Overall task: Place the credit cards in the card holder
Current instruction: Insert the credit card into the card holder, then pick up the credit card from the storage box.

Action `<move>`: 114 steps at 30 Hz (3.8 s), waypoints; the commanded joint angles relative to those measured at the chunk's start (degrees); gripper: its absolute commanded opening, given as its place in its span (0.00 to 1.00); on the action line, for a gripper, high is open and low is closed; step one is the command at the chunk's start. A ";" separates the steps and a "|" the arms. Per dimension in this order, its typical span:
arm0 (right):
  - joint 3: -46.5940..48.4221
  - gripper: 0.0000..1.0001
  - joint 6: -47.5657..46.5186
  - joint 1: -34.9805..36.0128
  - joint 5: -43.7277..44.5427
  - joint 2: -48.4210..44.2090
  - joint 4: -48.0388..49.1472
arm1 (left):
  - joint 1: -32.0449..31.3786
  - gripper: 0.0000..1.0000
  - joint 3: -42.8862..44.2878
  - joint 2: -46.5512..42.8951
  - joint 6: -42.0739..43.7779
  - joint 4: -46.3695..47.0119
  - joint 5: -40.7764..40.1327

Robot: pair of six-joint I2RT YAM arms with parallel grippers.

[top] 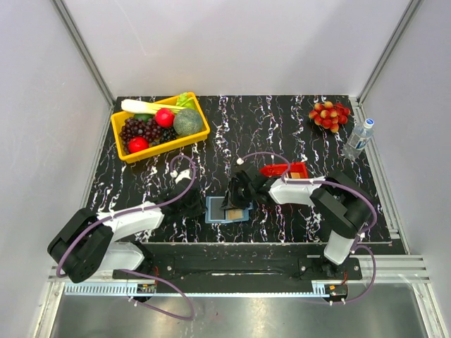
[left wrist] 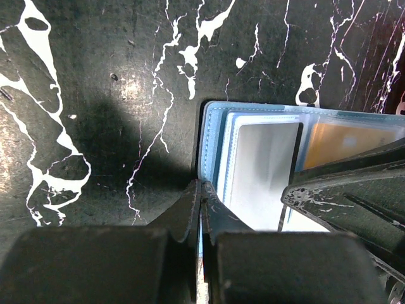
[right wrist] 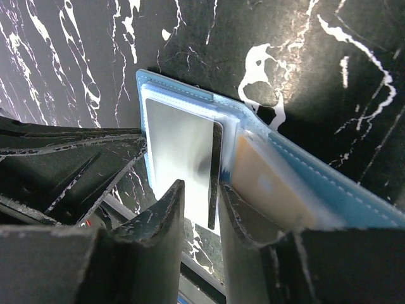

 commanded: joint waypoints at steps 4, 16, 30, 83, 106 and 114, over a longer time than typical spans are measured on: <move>5.04 0.34 -1.74 1.87 -3.21 1.95 1.09 | -0.11 0.00 -1.15 -0.68 0.18 0.08 2.03; 5.92 0.54 -6.92 1.95 13.04 -5.87 -11.47 | -0.20 0.00 -0.80 -7.62 1.84 -0.71 2.03; 9.35 0.69 -13.87 -2.25 33.09 -20.20 -26.40 | -0.20 0.00 0.16 -7.89 3.07 -1.32 2.47; 11.11 0.44 -21.08 -10.96 25.00 -8.33 -27.82 | -0.20 0.00 0.52 -6.13 3.69 -0.53 3.96; 14.18 0.00 -24.33 -11.58 31.32 -10.97 -32.03 | -0.20 0.00 1.39 -5.78 4.22 -0.53 4.14; 11.29 0.00 -15.21 -10.71 29.06 -21.68 -31.35 | -0.20 0.00 1.13 -7.45 3.78 -0.80 4.05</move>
